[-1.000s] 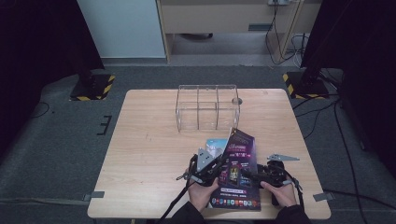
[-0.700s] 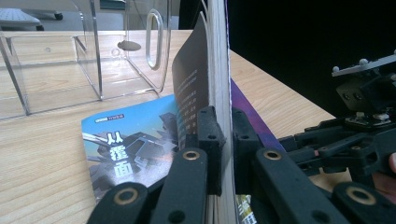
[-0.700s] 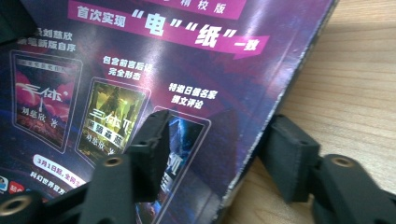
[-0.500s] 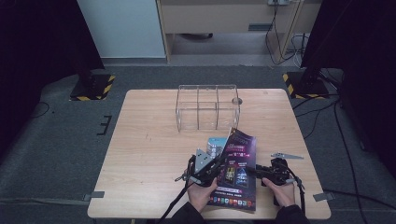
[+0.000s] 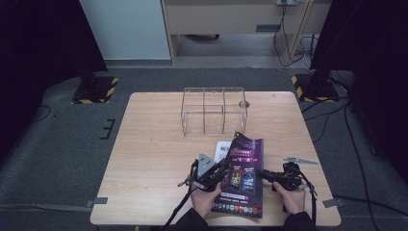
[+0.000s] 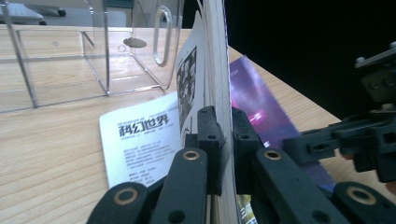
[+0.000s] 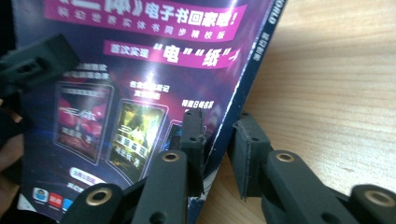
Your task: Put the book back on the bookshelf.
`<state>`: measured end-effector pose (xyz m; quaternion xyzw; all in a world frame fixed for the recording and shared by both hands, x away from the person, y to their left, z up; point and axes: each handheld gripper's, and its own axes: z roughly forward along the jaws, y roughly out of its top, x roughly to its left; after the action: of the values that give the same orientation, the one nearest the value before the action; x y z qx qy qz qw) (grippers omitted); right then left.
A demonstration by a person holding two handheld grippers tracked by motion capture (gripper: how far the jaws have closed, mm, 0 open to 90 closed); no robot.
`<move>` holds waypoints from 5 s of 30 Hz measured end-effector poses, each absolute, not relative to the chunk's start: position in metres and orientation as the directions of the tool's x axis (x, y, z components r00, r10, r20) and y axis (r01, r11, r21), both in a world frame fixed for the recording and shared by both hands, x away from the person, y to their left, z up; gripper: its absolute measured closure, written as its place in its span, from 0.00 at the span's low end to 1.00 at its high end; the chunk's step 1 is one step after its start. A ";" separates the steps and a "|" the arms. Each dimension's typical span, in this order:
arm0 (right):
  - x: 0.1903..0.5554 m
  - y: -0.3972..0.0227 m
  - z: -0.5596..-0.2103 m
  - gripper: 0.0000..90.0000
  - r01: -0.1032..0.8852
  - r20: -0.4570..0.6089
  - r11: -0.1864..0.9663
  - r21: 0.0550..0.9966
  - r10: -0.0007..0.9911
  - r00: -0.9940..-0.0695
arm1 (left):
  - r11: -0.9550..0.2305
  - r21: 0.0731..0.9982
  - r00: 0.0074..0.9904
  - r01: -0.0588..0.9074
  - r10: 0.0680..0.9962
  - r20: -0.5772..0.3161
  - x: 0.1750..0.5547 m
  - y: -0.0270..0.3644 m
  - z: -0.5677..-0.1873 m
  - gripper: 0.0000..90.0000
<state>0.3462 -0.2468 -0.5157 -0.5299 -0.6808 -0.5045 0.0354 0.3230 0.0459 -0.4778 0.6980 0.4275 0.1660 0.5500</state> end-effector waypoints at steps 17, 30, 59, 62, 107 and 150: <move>0.340 -0.255 -0.495 0.94 0.705 0.608 -0.144 0.694 0.643 -0.467 | -0.037 0.857 0.531 0.514 0.798 -0.284 0.336 0.062 -0.492 0.82; 0.336 -0.252 -0.478 0.94 0.672 0.589 -0.135 0.728 0.624 -0.513 | -0.086 0.811 0.515 0.578 0.810 -0.281 0.347 0.070 -0.511 0.49; 0.341 -0.235 -0.401 0.94 0.513 0.475 -0.147 0.846 0.646 -0.598 | -0.125 0.789 0.350 0.602 0.929 -0.119 0.324 0.200 -0.513 0.30; 0.344 -0.232 -0.389 0.94 0.489 0.459 -0.151 0.859 0.652 -0.603 | -0.125 0.773 0.321 0.622 0.941 -0.106 0.326 0.207 -0.518 0.29; 0.420 -0.209 -0.318 0.94 0.236 0.322 -0.230 0.944 0.791 -0.519 | -0.160 0.715 0.225 0.681 0.974 0.003 0.341 0.226 -0.536 0.09; 0.488 -0.172 -0.374 0.94 0.168 0.266 -0.214 0.962 0.875 -0.405 | -0.168 0.710 0.235 0.684 0.972 0.004 0.342 0.226 -0.536 0.08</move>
<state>0.4877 -0.1717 -0.3743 -0.4663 -0.5593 -0.6241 -0.2830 0.3417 0.2257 -0.5357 0.7258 0.5703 0.2395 0.3011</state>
